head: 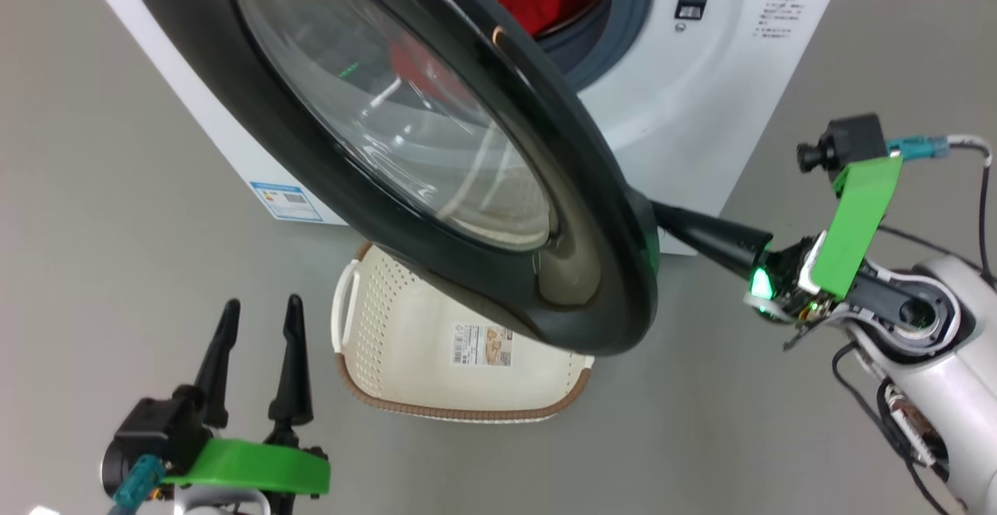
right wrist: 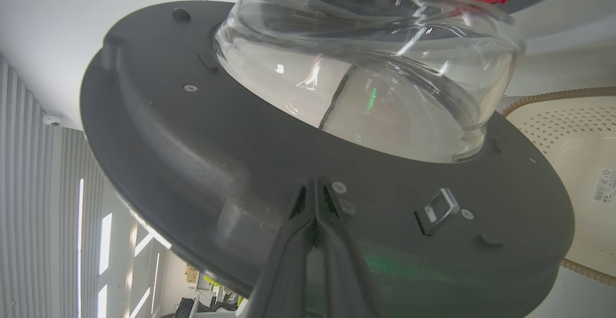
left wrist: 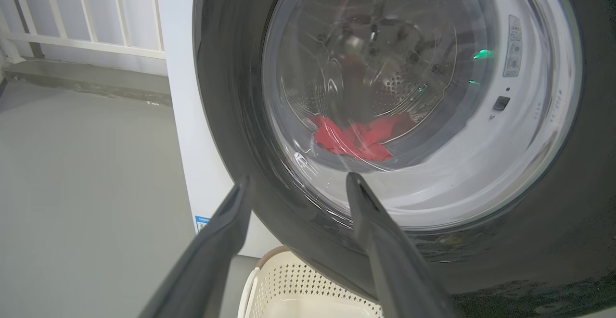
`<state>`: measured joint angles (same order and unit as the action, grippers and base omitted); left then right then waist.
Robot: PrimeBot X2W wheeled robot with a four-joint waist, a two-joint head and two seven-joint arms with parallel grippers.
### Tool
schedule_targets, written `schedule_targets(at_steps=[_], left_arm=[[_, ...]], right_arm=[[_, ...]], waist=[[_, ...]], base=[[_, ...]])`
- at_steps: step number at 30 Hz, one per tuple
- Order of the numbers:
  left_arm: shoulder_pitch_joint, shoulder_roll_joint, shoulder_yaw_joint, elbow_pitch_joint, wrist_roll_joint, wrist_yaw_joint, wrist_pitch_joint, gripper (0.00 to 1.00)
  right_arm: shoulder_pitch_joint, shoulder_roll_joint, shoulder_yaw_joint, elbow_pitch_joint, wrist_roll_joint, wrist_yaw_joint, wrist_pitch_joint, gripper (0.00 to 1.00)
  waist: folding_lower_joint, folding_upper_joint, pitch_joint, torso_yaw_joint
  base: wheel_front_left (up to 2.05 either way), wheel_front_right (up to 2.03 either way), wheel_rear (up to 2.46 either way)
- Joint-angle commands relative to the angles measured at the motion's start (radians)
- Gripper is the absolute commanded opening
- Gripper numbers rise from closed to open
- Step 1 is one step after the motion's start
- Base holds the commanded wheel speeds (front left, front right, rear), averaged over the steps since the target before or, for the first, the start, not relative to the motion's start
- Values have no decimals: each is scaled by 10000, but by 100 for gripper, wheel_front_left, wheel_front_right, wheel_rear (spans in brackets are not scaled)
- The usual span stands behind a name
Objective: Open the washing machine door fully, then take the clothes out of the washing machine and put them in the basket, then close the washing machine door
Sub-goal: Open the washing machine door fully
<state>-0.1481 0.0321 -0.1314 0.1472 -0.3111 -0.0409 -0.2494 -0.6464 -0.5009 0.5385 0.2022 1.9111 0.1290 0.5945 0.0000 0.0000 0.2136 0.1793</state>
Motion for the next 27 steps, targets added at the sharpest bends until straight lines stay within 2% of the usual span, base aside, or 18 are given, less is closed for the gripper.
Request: schedule_targets(at_steps=[1, 27], left_arm=[[42, 181, 356, -170, 47, -73, -124, 100], [629, 181, 548, 12, 65, -205, -124, 100]], right_arm=[[321, 20, 147, -292, -71, 17, -59, 0], [1222, 581, 1215, -635, -56, 17, -69, 0]], waist=[[0, 0, -168, 127], [0, 0, -1127, 1797]], base=[[0, 0, 0], [0, 0, 0]])
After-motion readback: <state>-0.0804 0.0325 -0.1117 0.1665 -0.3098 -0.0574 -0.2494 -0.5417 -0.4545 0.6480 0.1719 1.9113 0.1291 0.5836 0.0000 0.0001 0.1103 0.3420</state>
